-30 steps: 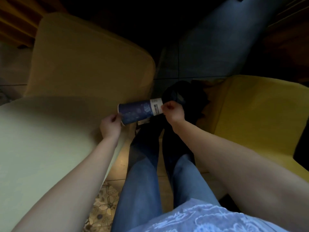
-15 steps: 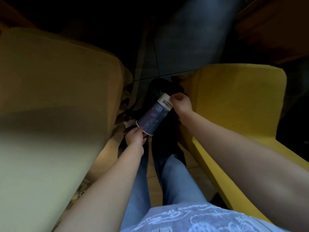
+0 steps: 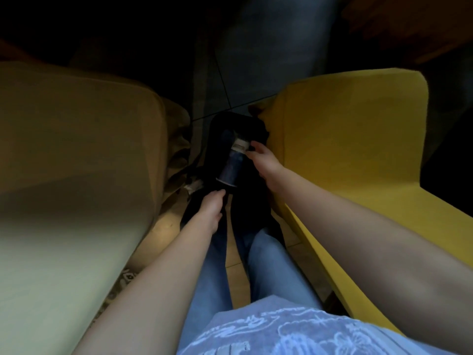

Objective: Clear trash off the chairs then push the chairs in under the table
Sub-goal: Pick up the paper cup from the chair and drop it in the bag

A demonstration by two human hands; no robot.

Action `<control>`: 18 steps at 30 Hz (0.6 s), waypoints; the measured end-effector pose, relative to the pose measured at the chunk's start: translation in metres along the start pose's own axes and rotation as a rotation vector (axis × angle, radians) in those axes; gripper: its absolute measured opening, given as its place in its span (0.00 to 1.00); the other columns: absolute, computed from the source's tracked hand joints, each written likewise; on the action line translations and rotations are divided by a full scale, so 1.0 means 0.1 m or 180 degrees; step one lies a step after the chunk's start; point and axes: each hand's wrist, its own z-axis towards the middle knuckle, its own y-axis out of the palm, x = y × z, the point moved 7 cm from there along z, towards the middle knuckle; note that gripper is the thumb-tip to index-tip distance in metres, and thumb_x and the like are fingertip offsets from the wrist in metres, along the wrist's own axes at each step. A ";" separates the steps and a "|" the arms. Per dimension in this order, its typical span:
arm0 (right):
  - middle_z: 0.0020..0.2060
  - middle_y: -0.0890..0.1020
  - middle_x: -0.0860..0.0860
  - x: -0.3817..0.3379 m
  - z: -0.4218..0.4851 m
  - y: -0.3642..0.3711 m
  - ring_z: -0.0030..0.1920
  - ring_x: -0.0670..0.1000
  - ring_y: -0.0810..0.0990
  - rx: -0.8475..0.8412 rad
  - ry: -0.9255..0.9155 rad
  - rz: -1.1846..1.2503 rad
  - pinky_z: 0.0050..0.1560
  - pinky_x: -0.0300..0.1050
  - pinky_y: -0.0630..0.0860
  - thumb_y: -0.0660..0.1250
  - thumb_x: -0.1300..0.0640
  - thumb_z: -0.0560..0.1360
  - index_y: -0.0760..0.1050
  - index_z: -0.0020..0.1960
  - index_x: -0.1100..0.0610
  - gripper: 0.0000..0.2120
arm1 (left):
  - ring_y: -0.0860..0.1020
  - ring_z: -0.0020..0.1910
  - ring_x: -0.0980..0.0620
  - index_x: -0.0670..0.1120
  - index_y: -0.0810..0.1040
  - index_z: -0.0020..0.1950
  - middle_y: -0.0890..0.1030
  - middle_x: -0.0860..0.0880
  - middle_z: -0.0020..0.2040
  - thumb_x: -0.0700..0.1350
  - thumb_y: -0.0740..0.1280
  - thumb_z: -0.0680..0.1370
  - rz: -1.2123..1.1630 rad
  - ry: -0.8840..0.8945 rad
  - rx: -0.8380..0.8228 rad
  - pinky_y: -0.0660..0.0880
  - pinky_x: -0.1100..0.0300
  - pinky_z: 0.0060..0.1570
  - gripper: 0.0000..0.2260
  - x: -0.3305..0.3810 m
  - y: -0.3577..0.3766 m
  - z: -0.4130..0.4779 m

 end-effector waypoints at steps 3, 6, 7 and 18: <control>0.71 0.67 0.54 0.02 -0.01 -0.01 0.65 0.53 0.70 -0.0058 -0.0012 -0.0018 0.54 0.39 0.71 0.57 0.57 0.81 0.60 0.74 0.51 0.22 | 0.64 0.71 0.45 0.47 0.55 0.76 0.63 0.45 0.74 0.50 0.58 0.81 0.0659 0.0384 0.0125 0.61 0.53 0.68 0.25 0.12 0.01 0.01; 0.71 0.67 0.54 0.03 -0.03 -0.06 0.68 0.55 0.69 -0.0057 -0.0058 -0.0100 0.58 0.41 0.69 0.58 0.56 0.80 0.60 0.75 0.52 0.23 | 0.61 0.73 0.45 0.47 0.50 0.77 0.59 0.45 0.76 0.50 0.58 0.81 0.1187 0.0741 0.0181 0.59 0.54 0.70 0.28 0.26 0.06 -0.03; 0.71 0.66 0.54 0.03 -0.04 -0.07 0.68 0.55 0.68 -0.0061 -0.0086 -0.0141 0.57 0.41 0.68 0.57 0.56 0.80 0.60 0.75 0.53 0.23 | 0.60 0.73 0.44 0.47 0.50 0.77 0.59 0.45 0.76 0.50 0.57 0.81 0.1322 0.0858 0.0216 0.58 0.53 0.70 0.27 0.30 0.08 -0.05; 0.75 0.61 0.57 -0.04 -0.38 -0.27 0.74 0.57 0.58 0.0069 -0.1147 -0.1892 0.73 0.50 0.56 0.56 0.52 0.81 0.58 0.75 0.58 0.24 | 0.46 0.77 0.47 0.48 0.47 0.77 0.49 0.47 0.78 0.55 0.53 0.81 0.3527 0.2134 0.0937 0.45 0.43 0.73 0.28 0.77 0.28 -0.59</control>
